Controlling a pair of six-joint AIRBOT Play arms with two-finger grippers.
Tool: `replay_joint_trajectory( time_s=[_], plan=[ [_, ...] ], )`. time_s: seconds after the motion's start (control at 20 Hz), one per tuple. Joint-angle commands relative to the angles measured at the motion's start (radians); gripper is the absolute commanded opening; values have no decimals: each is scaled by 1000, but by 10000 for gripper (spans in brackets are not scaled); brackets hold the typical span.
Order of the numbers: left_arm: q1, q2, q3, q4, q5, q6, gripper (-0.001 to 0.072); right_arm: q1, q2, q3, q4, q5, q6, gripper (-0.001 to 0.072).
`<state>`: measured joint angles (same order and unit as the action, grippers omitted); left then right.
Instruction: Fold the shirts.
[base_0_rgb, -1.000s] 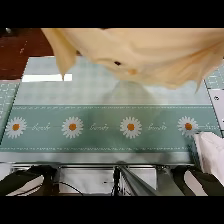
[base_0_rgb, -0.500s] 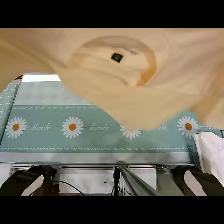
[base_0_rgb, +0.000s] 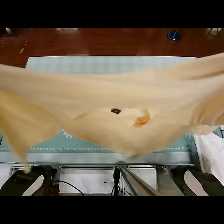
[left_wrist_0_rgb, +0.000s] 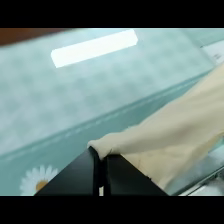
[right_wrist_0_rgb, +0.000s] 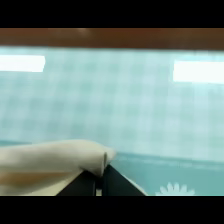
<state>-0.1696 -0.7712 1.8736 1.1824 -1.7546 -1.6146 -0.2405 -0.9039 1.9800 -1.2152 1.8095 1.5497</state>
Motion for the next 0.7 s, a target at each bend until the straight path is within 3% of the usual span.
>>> replay_joint_trajectory(
  time_s=[0.0,0.25,0.45,0.65],
  plan=[
    [1,0,-235,86,50,45,30,0,-121,-134,-41,-37,-55,14],
    [3,-122,-499,155,444,148,31,104,-410,-161,0,-357,-128,14],
    [3,-322,-510,154,572,194,31,254,-578,-161,-100,-550,-198,14],
    [3,-481,-510,154,620,224,31,313,-673,-161,-239,-719,-190,14]
  ],
)
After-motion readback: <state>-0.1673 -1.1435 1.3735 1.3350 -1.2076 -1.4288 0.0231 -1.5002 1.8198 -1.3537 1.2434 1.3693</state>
